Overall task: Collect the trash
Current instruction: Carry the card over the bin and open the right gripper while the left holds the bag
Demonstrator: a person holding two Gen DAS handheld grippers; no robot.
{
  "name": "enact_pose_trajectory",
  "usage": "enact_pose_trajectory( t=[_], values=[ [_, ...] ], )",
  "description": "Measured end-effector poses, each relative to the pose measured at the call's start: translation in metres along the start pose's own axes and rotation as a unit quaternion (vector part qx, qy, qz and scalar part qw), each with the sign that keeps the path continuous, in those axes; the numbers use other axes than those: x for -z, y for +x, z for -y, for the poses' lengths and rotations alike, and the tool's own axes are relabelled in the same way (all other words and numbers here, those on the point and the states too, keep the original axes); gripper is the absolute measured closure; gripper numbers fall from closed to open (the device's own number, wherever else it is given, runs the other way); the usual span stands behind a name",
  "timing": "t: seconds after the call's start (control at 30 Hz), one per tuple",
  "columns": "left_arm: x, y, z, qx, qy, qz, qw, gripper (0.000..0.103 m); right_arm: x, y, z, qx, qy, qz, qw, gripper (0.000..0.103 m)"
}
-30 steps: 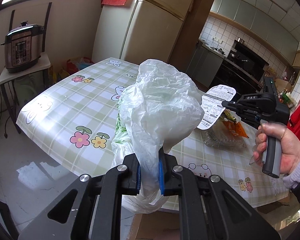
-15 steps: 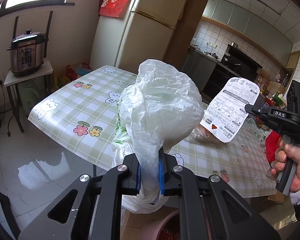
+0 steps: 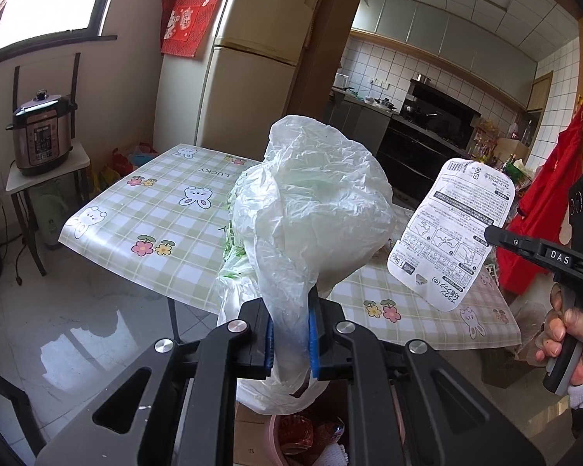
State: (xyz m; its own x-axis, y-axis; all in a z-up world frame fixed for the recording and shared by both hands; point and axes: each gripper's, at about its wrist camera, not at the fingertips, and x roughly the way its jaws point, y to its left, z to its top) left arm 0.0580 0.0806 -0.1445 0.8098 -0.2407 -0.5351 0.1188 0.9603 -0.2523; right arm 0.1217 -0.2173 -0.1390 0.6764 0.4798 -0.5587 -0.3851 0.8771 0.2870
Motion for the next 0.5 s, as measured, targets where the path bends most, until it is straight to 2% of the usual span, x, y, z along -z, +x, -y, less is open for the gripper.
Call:
enact_pose_trajectory(
  t=[0.3, 0.5],
  values=[
    [0.019, -0.028, 0.024, 0.014, 0.020, 0.006, 0.9997, 0.090, 0.042, -0.034, -0.022, 0.011, -0.026, -0.019, 0.999, 0.098],
    [0.025, -0.034, 0.033, 0.018, 0.026, 0.004, 0.9995, 0.090, 0.066, -0.033, -0.031, 0.024, -0.052, -0.055, 0.997, 0.098]
  ],
)
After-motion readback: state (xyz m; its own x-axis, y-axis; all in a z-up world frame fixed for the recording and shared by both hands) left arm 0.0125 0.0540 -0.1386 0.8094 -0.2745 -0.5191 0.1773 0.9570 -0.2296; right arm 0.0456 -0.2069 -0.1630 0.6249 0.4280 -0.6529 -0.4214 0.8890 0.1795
